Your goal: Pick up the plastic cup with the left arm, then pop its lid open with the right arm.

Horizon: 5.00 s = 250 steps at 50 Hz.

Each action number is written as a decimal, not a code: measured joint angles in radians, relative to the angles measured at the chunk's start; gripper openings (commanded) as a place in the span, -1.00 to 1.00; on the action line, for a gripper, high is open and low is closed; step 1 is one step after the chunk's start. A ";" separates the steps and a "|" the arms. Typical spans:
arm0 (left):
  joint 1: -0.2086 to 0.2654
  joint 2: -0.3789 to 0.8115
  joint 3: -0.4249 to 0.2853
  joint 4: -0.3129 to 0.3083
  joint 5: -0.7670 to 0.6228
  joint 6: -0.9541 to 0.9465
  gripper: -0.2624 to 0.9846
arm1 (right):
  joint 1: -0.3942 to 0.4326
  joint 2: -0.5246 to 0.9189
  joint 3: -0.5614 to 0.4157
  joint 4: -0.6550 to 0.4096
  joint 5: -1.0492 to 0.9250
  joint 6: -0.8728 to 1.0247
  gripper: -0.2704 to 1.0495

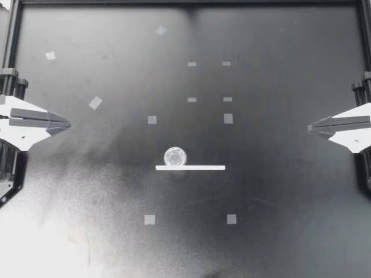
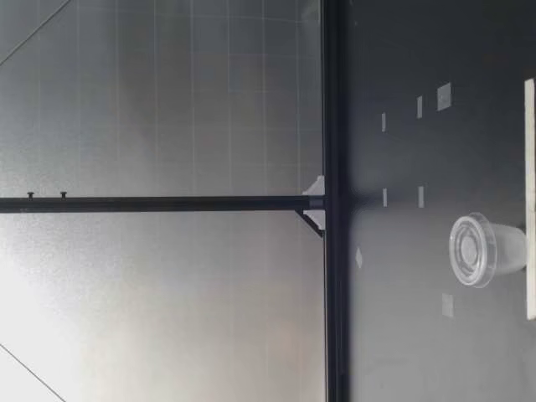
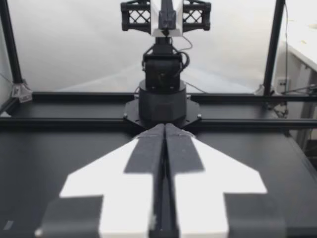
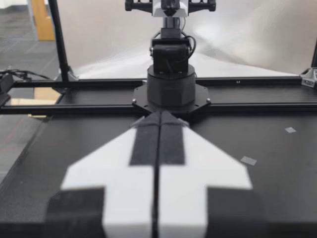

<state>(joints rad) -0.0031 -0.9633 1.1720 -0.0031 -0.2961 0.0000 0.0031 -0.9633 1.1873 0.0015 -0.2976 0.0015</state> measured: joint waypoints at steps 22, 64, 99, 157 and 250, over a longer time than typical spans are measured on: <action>-0.002 -0.012 -0.281 -0.012 0.436 -0.005 -0.69 | -0.078 0.074 -0.239 0.035 0.307 -0.003 -0.78; -0.003 0.305 -0.152 -0.075 0.233 -0.011 -0.69 | -0.025 0.808 -0.387 0.041 0.092 0.118 -0.78; -0.003 0.569 -0.100 -0.080 0.092 -0.097 0.08 | -0.008 1.092 -0.471 0.038 0.020 0.216 -0.78; 0.040 1.012 -0.204 -0.080 -0.043 -0.051 0.26 | -0.048 1.203 -0.506 0.011 0.008 0.239 -0.78; 0.034 1.210 -0.354 -0.066 -0.021 -0.032 0.22 | -0.055 1.253 -0.506 -0.002 0.029 0.293 -0.78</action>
<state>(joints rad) 0.0307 0.2470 0.8176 -0.0690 -0.3175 -0.0322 -0.0522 0.2899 0.6811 0.0000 -0.2684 0.2945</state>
